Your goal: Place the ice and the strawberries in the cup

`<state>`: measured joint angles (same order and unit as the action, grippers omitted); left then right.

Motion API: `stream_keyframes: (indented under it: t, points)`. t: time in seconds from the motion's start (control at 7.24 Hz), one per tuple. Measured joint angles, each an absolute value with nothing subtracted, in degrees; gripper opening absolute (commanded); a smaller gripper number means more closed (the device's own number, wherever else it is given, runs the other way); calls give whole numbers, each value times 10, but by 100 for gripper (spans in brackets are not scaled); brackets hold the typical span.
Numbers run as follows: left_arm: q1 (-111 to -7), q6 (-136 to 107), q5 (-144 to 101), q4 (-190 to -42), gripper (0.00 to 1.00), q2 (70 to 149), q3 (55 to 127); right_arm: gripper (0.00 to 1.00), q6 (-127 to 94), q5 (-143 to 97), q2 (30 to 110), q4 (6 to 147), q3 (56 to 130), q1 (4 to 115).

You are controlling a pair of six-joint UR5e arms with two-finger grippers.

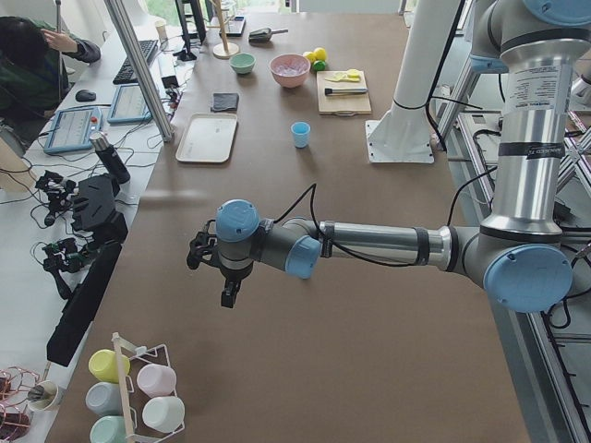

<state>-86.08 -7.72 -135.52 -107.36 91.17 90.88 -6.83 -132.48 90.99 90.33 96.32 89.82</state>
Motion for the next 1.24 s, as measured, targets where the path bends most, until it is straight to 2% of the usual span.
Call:
stream_keyframes:
  t: [0.41, 0.97, 1.24]
  points:
    - [-860, -77, -1356, -1109, 98, 906, 904, 100, -120, -1333, 892, 902, 1000, 867]
    - [-861, -80, -1354, -1141, 98, 898, 902, 100, -272, -1332, 833, 894, 1062, 737]
    - [-861, -83, -1355, -1145, 98, 898, 902, 100, -385, -1316, 820, 824, 1065, 671]
